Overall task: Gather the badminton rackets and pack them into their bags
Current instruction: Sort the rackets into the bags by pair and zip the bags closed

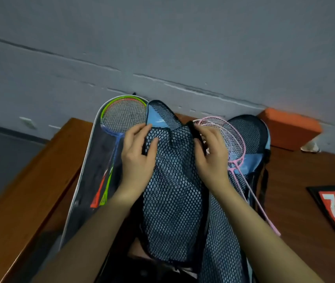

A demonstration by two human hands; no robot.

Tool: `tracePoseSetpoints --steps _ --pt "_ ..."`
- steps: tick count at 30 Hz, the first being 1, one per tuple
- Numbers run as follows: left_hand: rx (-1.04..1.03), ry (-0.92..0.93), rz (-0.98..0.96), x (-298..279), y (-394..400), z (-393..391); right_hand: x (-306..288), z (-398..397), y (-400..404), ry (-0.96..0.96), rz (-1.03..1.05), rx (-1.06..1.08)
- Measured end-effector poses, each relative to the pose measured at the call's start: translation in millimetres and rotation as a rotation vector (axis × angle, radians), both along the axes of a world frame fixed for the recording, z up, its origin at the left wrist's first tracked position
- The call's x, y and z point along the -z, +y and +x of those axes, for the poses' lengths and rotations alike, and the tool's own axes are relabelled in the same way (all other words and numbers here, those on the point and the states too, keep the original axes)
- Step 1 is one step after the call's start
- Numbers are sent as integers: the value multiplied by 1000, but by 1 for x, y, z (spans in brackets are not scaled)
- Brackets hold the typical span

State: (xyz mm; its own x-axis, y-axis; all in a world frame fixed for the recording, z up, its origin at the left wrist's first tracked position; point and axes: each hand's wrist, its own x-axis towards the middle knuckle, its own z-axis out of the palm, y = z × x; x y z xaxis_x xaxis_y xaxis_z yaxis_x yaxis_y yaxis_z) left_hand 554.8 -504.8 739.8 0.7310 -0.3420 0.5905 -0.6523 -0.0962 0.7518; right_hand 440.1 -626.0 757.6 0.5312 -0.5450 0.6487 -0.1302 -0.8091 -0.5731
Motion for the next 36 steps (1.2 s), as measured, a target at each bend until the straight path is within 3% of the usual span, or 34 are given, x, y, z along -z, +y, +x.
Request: tracePoseSetpoints --steps 10,16,22,28,30,34,36 --pt "83 -90 -154 -36 -38 -13 -52 -24 -23 -136 -110 68" --pt "202 43 165 12 -42 -12 -1 -26 -30 96 385 134" --pt "261 45 566 74 -29 -19 52 -42 -17 280 520 186" --pt "206 5 849 96 -27 -31 71 -53 -10 246 753 152" --pt "208 -47 829 95 -31 -34 73 -57 -6 184 846 119" --pt "313 -213 597 79 -43 -47 77 -62 3 82 937 96" --pt "406 -43 618 71 -52 -53 78 -65 8 64 937 86"
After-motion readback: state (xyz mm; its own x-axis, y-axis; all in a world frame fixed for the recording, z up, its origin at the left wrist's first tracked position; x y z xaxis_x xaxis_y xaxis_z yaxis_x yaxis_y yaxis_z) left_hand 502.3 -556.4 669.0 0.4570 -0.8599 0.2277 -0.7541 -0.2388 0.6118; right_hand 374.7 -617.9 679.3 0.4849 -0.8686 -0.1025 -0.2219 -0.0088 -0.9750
